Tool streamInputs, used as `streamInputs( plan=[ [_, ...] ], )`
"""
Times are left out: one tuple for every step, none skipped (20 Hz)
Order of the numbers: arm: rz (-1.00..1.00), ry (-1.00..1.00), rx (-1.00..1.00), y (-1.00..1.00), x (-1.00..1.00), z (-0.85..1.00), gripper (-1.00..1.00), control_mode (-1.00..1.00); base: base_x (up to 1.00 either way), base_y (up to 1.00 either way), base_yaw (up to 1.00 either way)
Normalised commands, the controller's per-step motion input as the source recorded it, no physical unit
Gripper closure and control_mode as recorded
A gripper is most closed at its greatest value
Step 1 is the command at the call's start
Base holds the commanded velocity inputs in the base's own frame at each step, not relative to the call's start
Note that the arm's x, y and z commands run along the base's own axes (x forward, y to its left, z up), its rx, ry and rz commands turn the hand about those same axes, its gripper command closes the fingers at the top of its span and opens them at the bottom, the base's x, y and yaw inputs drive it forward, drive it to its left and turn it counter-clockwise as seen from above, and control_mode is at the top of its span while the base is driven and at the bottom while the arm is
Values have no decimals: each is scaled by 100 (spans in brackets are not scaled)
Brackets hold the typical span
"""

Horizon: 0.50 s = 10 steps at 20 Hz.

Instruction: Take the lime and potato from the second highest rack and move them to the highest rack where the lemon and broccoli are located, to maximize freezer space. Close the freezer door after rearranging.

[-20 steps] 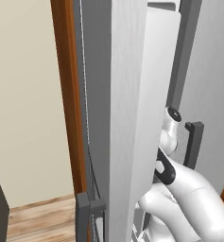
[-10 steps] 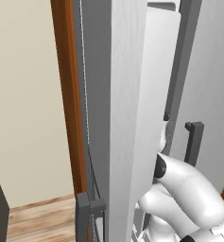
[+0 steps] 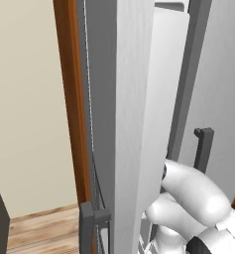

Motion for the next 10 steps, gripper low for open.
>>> streamInputs(
  plan=[
    [-5, 2, 0, 2, 29, -6, -100, -100, 0, 0, 0],
    [-4, 2, 0, 4, 34, -4, -100, -100, 0, 0, 0],
    [-3, 2, 0, 4, 39, -3, -100, -100, 0, 0, 0],
    [-3, 2, 0, 4, 39, -1, -100, -100, 0, 0, 0],
    [-2, 2, 0, 3, 39, 0, -100, -100, 0, 0, 0],
    [-2, 2, 0, 6, 37, -1, -100, -100, 0, 0, 0],
    [-2, 3, 0, 4, 35, -4, -100, -100, 0, 0, 0],
    [-2, 3, 0, 1, 31, -9, -100, -100, 0, 0, 0],
    [-2, 3, 0, 1, 27, -10, -100, -100, 0, 0, 0],
    [-1, 2, 0, 1, 24, -11, -100, -100, 0, 0, 0]
  ],
)
